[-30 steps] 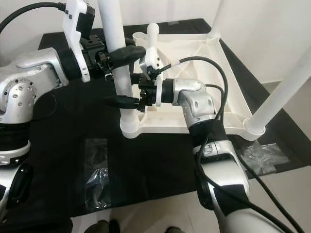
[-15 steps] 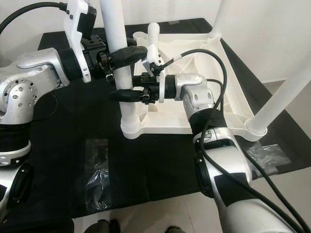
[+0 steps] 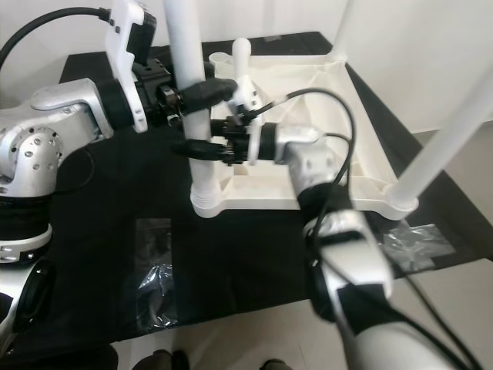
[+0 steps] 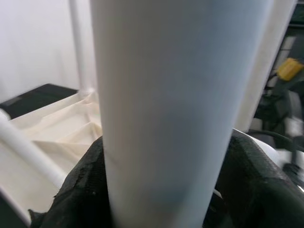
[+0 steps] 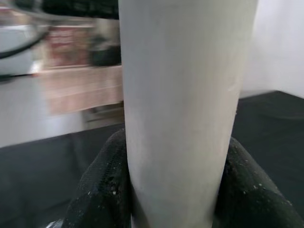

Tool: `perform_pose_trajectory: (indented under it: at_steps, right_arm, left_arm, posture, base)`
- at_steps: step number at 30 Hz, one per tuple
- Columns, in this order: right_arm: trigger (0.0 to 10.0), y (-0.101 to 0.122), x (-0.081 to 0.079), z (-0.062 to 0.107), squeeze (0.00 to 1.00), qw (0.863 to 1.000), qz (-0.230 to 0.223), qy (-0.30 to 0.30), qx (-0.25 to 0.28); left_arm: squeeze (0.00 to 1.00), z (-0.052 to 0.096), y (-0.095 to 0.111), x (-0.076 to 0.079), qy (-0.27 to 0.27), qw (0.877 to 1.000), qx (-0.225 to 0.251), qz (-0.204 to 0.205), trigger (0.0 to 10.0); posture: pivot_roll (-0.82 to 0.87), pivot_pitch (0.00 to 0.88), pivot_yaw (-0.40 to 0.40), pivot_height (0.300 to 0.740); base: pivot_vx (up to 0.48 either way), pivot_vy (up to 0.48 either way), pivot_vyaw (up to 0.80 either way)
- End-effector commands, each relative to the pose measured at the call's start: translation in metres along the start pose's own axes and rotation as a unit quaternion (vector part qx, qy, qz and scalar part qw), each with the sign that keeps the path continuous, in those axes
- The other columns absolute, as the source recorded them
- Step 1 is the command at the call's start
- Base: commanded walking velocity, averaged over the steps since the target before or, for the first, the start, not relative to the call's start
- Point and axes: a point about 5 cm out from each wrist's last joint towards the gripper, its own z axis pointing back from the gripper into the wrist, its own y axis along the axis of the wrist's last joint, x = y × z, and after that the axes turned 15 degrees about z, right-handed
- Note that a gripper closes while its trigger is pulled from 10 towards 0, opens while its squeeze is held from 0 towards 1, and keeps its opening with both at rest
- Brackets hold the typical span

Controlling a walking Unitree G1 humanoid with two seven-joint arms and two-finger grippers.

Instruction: Building children table

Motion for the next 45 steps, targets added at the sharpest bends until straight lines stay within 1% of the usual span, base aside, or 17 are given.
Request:
perform_pose_trajectory:
  at_steps: [1, 3, 5, 17, 18, 19, 20, 25, 27, 31, 32, 38, 39, 40, 41, 42, 45]
  right_arm:
    - [0.0, -0.028, -0.024, -0.01, 0.0, 0.988, -0.03, -0.116, -0.093]
    - [0.0, -0.037, -0.061, -0.01, 0.0, 0.951, -0.095, -0.263, -0.131]
    - [0.0, -0.038, -0.072, -0.011, 0.0, 0.938, -0.12, -0.293, -0.138]
    - [0.0, -0.027, -0.073, -0.021, 0.0, 0.93, -0.119, -0.324, -0.127]
    - [0.0, -0.024, -0.075, -0.021, 0.0, 0.927, -0.119, -0.33, -0.131]
    - [0.0, -0.021, -0.076, -0.02, 0.0, 0.926, -0.119, -0.334, -0.134]
    - [0.0, -0.019, -0.077, -0.02, 0.0, 0.925, -0.118, -0.335, -0.137]
    - [0.0, -0.011, -0.074, -0.023, 0.0, 0.932, -0.109, -0.322, -0.123]
    - [10.0, -0.006, -0.069, -0.024, 0.0, 0.938, -0.105, -0.313, -0.108]
    - [10.0, 0.001, -0.061, -0.026, 0.0, 0.949, -0.086, -0.292, -0.081]
    - [10.0, 0.008, -0.054, -0.026, 1.0, 0.961, -0.082, -0.26, -0.051]
    - [10.0, 0.028, -0.031, -0.017, 1.0, 0.981, -0.083, -0.171, 0.025]
    - [10.0, 0.034, -0.022, -0.012, 0.65, 0.988, -0.074, -0.133, 0.039]
    - [10.0, 0.034, -0.022, -0.012, 0.65, 0.988, -0.074, -0.133, 0.039]
    - [10.0, 0.037, -0.012, -0.005, 0.0, 0.994, -0.045, -0.091, 0.046]
    - [10.0, 0.04, -0.003, 0.006, 0.0, 0.999, -0.004, -0.024, 0.049]
    - [10.0, 0.034, -0.004, 0.013, 0.0, 0.996, 0.018, 0.069, 0.044]
  left_arm:
    - [0.0, 0.001, 0.003, 0.002, -0.005, 1.0, -0.001, -0.005, 10.0]
    - [0.0, 0.004, 0.007, -0.006, 0.022, 1.0, 0.002, -0.013, 10.0]
    - [0.0, 0.003, 0.008, -0.008, 0.028, 0.999, 0.002, -0.015, 10.0]
    - [0.0, 0.002, 0.008, -0.009, 0.038, 0.999, -0.001, -0.02, 10.0]
    - [0.0, 0.002, 0.007, -0.009, 0.036, 0.999, -0.002, -0.02, 5.7]
    - [0.0, 0.001, 0.007, -0.008, 0.033, 0.999, -0.003, -0.021, 3.9]
    - [0.0, 0.001, 0.007, -0.008, 0.03, 0.999, -0.004, -0.02, 0.0]
    - [0.0, 0.001, 0.007, -0.006, 0.023, 0.999, -0.006, -0.022, 0.0]
    - [0.0, 0.001, 0.007, -0.005, 0.022, 0.999, -0.007, -0.022, 0.0]
    - [0.0, 0.001, 0.006, -0.004, 0.019, 1.0, -0.01, -0.022, 0.0]
    - [0.0, 0.001, 0.005, -0.004, 0.017, 1.0, -0.011, -0.023, 0.0]
    - [0.0, 0.002, 0.006, -0.002, 0.012, 1.0, -0.011, -0.023, 0.0]
    - [0.0, 0.002, 0.006, -0.002, 0.011, 1.0, -0.011, -0.024, 0.0]
    - [0.0, 0.002, 0.006, -0.002, 0.011, 1.0, -0.011, -0.024, 0.0]
    - [0.0, 0.002, 0.006, -0.001, 0.01, 1.0, -0.012, -0.025, 0.0]
    - [0.0, 0.003, 0.006, -0.001, 0.008, 1.0, -0.014, -0.026, 0.0]
    - [0.0, 0.003, 0.005, 0.0, 0.005, 1.0, -0.016, -0.026, 0.0]
  posture:
    - [0.06, 0.192, 0.005, 0.74]
    - [0.05, 0.176, 0.011, 0.74]
    - [0.06, 0.178, 0.011, 0.74]
    - [0.05, 0.164, 0.009, 0.74]
    - [0.05, 0.164, 0.01, 0.74]
    - [0.05, 0.164, 0.01, 0.74]
    - [0.05, 0.164, 0.01, 0.74]
    - [0.05, 0.164, 0.011, 0.74]
    - [0.05, 0.165, 0.011, 0.74]
    - [0.05, 0.165, 0.012, 0.74]
    - [0.05, 0.165, 0.013, 0.74]
    - [0.06, 0.164, 0.011, 0.74]
    - [0.06, 0.165, 0.008, 0.74]
    - [0.06, 0.165, 0.008, 0.74]
    - [0.06, 0.166, 0.006, 0.74]
    - [0.07, 0.166, 0.008, 0.74]
    - [0.07, 0.167, 0.008, 0.74]
  base:
    - [0.0, 0.0, 0.0]
    - [0.0, 0.0, 0.0]
    - [0.0, 0.0, 0.0]
    - [0.0, 0.0, 0.0]
    - [0.0, 0.0, 0.0]
    - [0.0, 0.0, 0.0]
    - [0.0, 0.0, 0.0]
    - [0.0, 0.0, 0.0]
    - [0.0, 0.0, 0.0]
    - [0.0, 0.0, 0.0]
    - [0.0, 0.0, 0.0]
    - [0.0, 0.0, 0.0]
    - [0.0, 0.0, 0.0]
    - [0.0, 0.0, 0.0]
    - [0.0, 0.0, 0.0]
    - [0.0, 0.0, 0.0]
    - [0.0, 0.0, 0.0]
